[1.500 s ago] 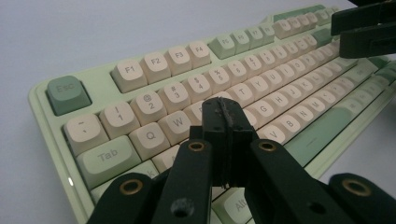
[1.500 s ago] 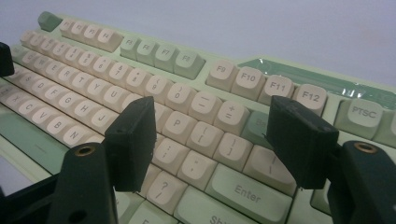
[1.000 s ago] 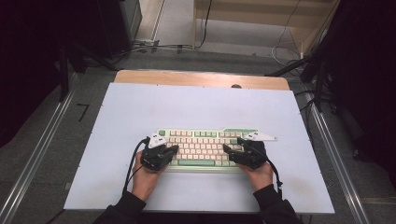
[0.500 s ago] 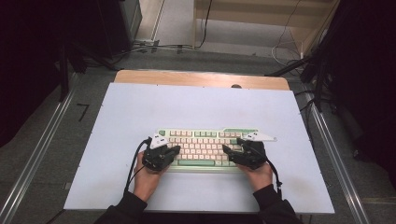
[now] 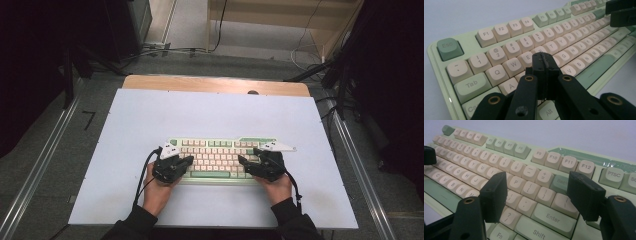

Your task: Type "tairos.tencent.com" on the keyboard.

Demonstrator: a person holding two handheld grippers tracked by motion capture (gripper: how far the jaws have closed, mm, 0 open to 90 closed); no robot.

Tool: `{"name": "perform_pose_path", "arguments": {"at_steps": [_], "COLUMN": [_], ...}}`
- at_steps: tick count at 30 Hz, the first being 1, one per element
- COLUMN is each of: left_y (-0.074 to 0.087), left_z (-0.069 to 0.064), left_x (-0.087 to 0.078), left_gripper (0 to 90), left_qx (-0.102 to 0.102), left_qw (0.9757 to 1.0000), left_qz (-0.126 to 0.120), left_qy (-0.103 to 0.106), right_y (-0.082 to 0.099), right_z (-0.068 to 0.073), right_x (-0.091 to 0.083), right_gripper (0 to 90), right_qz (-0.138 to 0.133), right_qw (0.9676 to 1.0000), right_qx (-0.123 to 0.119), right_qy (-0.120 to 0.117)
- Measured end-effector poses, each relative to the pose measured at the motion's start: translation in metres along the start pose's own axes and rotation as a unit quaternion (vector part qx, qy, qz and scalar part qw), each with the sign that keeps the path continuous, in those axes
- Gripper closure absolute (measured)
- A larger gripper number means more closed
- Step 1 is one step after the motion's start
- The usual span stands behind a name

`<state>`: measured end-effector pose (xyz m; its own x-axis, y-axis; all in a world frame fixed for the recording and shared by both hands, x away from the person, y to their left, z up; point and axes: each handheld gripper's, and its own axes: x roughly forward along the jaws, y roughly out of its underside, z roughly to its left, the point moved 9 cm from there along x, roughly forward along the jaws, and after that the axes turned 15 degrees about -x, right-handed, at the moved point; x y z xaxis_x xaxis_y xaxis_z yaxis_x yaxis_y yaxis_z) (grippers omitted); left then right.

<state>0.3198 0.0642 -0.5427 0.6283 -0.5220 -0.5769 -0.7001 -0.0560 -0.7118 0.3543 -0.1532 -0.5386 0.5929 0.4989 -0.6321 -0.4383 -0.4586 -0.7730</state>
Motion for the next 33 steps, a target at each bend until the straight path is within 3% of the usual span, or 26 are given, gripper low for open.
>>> {"name": "perform_pose_path", "arguments": {"at_steps": [11, 15, 19, 24, 26, 28, 31, 33], "left_y": [-0.001, 0.002, 0.000, -0.007, -0.010, -0.013, -0.016, -0.016], "left_z": [0.006, 0.010, 0.009, 0.004, 0.005, 0.006, 0.009, 0.011], "left_x": [0.000, 0.004, 0.002, -0.005, -0.008, -0.010, -0.012, -0.013], "left_gripper": [90.0, 90.0, 90.0, 89.0, 78.2, 60.4, 47.2, 44.8], "left_qx": [-0.005, -0.006, -0.010, -0.018, -0.017, -0.021, -0.026, -0.027], "left_qw": [0.9999, 0.9997, 0.9998, 0.9996, 0.9993, 0.9986, 0.9975, 0.9974], "left_qz": [-0.001, 0.013, 0.010, -0.019, -0.034, -0.047, -0.062, -0.064], "left_qy": [-0.009, -0.022, -0.014, 0.005, 0.003, -0.007, -0.018, -0.020], "right_y": [0.000, 0.000, 0.000, 0.000, 0.000, 0.000, -0.001, -0.001], "right_z": [0.000, 0.000, 0.001, 0.000, -0.001, 0.000, 0.001, 0.001], "right_x": [0.000, 0.000, 0.000, 0.000, 0.000, -0.001, -0.001, -0.001], "right_gripper": [31.1, 31.1, 31.2, 31.1, 31.2, 32.6, 35.5, 40.5], "right_qz": [0.000, 0.000, 0.001, 0.000, 0.000, -0.002, -0.003, -0.005], "right_qw": [1.0000, 1.0000, 1.0000, 1.0000, 1.0000, 1.0000, 1.0000, 1.0000], "right_qx": [0.000, 0.001, -0.001, 0.001, 0.002, -0.001, -0.004, -0.008], "right_qy": [0.000, -0.001, -0.001, 0.000, 0.000, 0.000, -0.001, -0.002]}}
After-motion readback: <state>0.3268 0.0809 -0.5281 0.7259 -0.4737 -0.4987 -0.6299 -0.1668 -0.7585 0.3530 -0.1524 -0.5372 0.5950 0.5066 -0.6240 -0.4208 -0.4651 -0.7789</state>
